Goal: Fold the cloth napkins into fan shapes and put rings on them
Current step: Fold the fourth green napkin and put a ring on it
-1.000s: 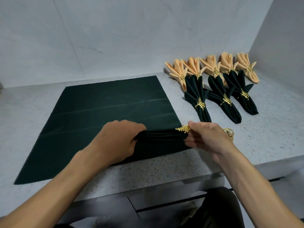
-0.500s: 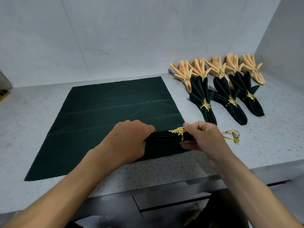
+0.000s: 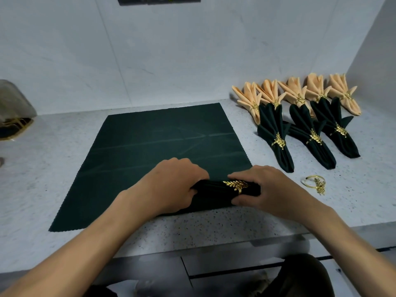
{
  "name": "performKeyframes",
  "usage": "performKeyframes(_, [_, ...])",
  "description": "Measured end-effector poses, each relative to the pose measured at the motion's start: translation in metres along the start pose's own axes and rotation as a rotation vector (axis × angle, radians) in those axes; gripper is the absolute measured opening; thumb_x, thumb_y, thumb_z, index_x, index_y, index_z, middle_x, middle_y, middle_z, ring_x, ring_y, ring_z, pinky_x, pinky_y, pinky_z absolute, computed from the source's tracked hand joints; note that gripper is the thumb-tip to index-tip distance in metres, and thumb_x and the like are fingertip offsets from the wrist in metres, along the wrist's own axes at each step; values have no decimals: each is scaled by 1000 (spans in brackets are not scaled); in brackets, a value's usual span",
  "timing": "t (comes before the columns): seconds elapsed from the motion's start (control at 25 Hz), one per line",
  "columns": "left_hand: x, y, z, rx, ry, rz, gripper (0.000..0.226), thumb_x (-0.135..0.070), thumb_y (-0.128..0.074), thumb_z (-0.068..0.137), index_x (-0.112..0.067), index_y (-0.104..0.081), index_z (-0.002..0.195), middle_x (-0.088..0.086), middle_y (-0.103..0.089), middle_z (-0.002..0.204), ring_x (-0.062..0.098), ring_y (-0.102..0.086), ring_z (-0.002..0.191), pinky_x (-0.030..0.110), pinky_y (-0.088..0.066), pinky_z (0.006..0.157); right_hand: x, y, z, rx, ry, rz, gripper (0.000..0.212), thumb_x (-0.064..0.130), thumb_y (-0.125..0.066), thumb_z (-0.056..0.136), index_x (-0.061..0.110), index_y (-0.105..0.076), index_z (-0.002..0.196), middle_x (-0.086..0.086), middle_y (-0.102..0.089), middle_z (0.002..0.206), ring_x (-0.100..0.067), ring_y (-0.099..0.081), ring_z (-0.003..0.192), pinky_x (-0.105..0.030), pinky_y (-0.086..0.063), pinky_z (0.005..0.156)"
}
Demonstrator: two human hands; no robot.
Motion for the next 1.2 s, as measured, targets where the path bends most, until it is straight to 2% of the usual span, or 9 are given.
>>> performKeyframes(0.12, [1,2,-1,38,-30,-32,15,-21,-54,90,-35,-58,95,-13,-57,84,15,-55,79,33,-47,69,6,-5,1,-54,76,57,44,47,-79,76,35,-68,117,11,-65,96,-1,-49,91,-21,-40,81])
performKeyframes(0.24, [3,2,0,52,-44,-68,19,-22,-56,89,-35,-62,102,-13,-64,92,15,-59,86,37,-50,76,12,-14,6,-112,93,71,48,45,-81,75,31,-68,119,8,-66,99,-5,-50,93,-19,-37,84])
performKeyframes(0.4, [5,0,0,49,-51,-69,17,-20,-58,87,-30,-64,99,-10,-67,89,16,-60,85,37,-50,75,17,-19,10,-99,102,93,48,48,-80,75,34,-67,119,9,-66,100,-11,-53,96,-31,-42,87])
performKeyframes(0.52, [6,-2,-1,39,-51,-64,13,-17,-58,86,-27,-63,92,-9,-65,84,16,-59,80,37,-50,72,21,-27,17,-102,103,145,45,45,-82,74,35,-68,116,10,-67,99,-10,-55,95,-30,-43,86])
performKeyframes(0.72, [11,-18,-2,95,-15,-32,22,-21,-56,88,-32,-63,105,-9,-67,97,18,-61,94,36,-51,78,3,-41,14,-3,31,137,65,53,-79,72,37,-58,132,24,-55,99,-1,-50,95,-17,-38,86])
performKeyframes(0.84, [15,-27,-1,131,15,26,22,-20,-54,90,-31,-60,108,-7,-65,102,22,-62,97,37,-52,79,-9,-45,8,-64,14,130,44,44,-79,78,32,-68,119,33,-53,92,3,-51,91,-16,-37,81])
performKeyframes(0.96, [14,-26,4,154,19,67,21,-21,-54,90,-30,-57,109,-5,-62,103,23,-62,95,34,-50,75,-13,-51,7,-106,59,87,35,40,-78,80,31,-69,112,27,-61,98,-1,-54,91,-19,-40,81])
performKeyframes(1.12, [-5,-37,16,112,-62,102,29,-49,-57,84,-29,-54,104,-10,-62,99,17,-61,91,33,-44,75,-14,-60,8,-158,89,93,22,28,-78,82,28,-71,102,20,-64,91,-3,-52,81,-16,-36,74])
performKeyframes(1.2, [-18,-50,24,76,-86,111,32,-51,-55,85,-24,-57,102,-6,-63,99,19,-61,92,34,-44,76,-13,-63,7,-181,84,101,19,23,-79,82,27,-72,98,17,-65,87,-5,-51,77,-19,-38,71])
Point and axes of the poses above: each hand's wrist, its own z-axis towards the middle knuckle, its own y-axis out of the back of the hand, x = y × z, the point moved 1 cm from there along z, towards the middle knuckle
